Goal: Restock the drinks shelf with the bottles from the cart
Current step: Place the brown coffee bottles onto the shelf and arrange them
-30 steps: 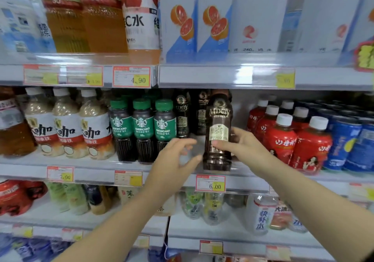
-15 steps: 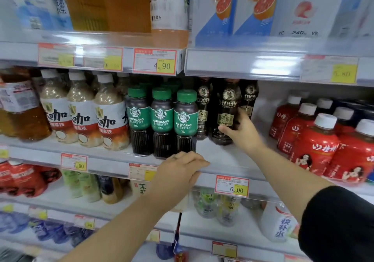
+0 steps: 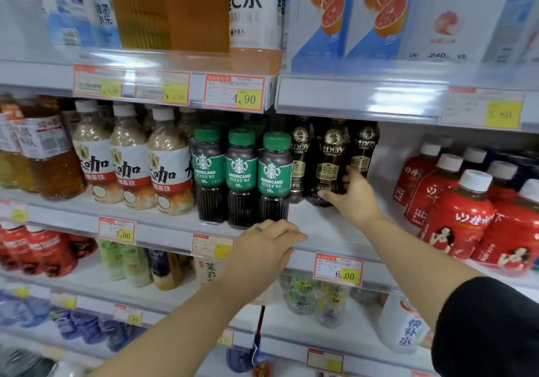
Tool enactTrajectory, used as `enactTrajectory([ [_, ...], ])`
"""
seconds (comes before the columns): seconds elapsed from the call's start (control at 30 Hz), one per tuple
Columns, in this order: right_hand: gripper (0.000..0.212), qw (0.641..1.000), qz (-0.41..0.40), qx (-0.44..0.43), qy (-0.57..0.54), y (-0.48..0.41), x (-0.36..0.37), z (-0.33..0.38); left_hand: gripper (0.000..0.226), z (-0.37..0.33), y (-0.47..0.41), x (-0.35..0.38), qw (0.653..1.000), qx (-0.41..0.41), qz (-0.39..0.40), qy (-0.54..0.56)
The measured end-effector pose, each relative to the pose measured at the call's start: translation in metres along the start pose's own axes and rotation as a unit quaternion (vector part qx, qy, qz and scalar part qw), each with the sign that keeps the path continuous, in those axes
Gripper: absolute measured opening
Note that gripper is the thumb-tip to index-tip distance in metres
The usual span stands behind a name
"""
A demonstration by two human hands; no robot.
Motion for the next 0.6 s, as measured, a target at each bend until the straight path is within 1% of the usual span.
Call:
enactTrajectory([
  [0.07, 0.070, 1.000, -0.018, -0.025, 0.005, 0.024, -0.014, 0.011, 0.031, -0.002, 0.002, -0.001, 1.000, -0.005, 0.001, -0.012],
  [0.1, 0.065, 0.998, -0.029, -0.053, 0.013, 0.041, -0.023, 0.018, 0.033, -0.004, 0.005, -0.001, 1.000, -0.007, 0.004, -0.017],
  [0.17, 0.046, 0.991, -0.041, -0.122, 0.031, 0.084, -0.037, 0.034, 0.036, -0.011, 0.015, -0.001, 1.000, -0.007, -0.003, -0.022],
  [0.23, 0.028, 0.985, -0.024, -0.173, 0.014, 0.131, -0.042, 0.043, 0.035, -0.018, 0.034, -0.002, 0.999, -0.031, -0.017, -0.003],
  [0.3, 0.017, 0.982, 0.011, -0.185, -0.018, 0.172, -0.032, 0.039, 0.032, -0.019, 0.065, 0.000, 0.996, -0.073, -0.043, 0.030],
  [0.33, 0.015, 0.983, 0.034, -0.178, -0.027, 0.190, -0.021, 0.031, 0.030, -0.019, 0.084, 0.004, 0.993, -0.098, -0.045, 0.047],
  [0.4, 0.014, 0.985, 0.082, -0.148, -0.038, 0.225, 0.009, 0.012, 0.026, -0.015, 0.131, 0.020, 0.984, -0.158, -0.021, 0.079],
  [0.53, 0.015, 0.977, 0.201, -0.063, -0.040, 0.294, 0.086, -0.032, 0.026, 0.006, 0.235, 0.061, 0.947, -0.291, 0.079, 0.111],
  [0.6, 0.017, 0.969, 0.244, -0.032, -0.026, 0.325, 0.122, -0.049, 0.021, 0.017, 0.283, 0.077, 0.921, -0.347, 0.127, 0.120],
])
Point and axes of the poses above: each hand's wrist, its own y-axis away from the middle knuckle, its own x-axis out of the palm, z = x × y, the point moved 7 cm from there along -y, towards the middle knuckle, and after that the axes turned 7 degrees about -x, right-handed, at the moved point
